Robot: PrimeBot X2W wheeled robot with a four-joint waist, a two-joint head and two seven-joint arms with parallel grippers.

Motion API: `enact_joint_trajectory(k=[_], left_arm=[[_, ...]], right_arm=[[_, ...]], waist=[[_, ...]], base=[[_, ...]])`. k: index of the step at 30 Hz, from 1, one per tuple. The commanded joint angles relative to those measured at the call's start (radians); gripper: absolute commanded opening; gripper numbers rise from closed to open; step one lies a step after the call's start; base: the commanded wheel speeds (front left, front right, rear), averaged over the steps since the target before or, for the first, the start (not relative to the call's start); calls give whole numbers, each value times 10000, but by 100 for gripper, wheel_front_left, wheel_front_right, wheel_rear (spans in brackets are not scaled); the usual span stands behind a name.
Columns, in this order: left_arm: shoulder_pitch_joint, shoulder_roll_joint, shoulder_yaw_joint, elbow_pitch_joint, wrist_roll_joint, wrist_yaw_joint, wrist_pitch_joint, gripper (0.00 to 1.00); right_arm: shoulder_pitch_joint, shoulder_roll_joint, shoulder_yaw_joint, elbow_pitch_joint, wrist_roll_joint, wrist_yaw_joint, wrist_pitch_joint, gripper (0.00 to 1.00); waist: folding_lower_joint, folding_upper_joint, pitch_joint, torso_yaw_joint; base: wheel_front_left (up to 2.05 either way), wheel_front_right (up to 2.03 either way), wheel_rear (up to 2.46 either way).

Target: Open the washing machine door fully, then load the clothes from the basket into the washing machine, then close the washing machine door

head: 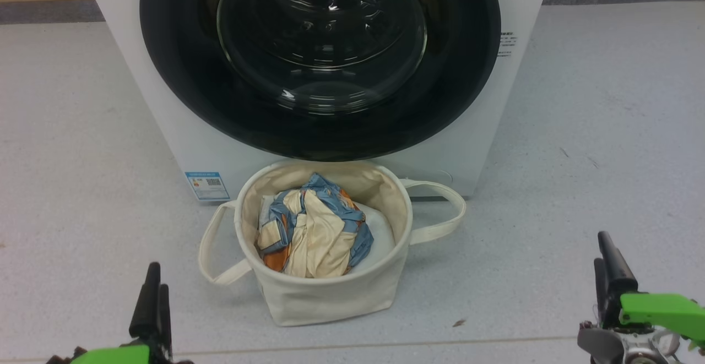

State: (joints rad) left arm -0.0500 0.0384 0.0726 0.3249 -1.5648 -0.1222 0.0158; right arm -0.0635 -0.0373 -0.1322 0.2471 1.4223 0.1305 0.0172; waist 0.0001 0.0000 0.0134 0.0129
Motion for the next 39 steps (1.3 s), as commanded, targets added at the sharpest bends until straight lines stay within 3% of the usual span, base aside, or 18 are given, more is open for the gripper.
enact_joint_trajectory(k=[1,10,20,39], left_arm=[[-559,75,182,-409,178,-25,-80,100],[-761,79,529,-1081,1495,-31,-344,100],[-910,84,656,-2018,3614,-3,-635,100],[-1064,92,-464,-3198,7875,886,-1162,100]], right_arm=[[-641,-72,45,-463,-182,1,-89,100],[-892,-78,357,-876,-1326,1,-353,100],[-1281,-128,990,-1254,-3445,1,-645,100],[-1982,-417,2059,-1603,-6861,1,-1173,100]], waist=[[0,0,1,5],[0,0,-9,57],[0,0,-31,128],[0,0,69,286]], base=[[0,0,0],[0,0,0],[0,0,0],[0,0,0]])
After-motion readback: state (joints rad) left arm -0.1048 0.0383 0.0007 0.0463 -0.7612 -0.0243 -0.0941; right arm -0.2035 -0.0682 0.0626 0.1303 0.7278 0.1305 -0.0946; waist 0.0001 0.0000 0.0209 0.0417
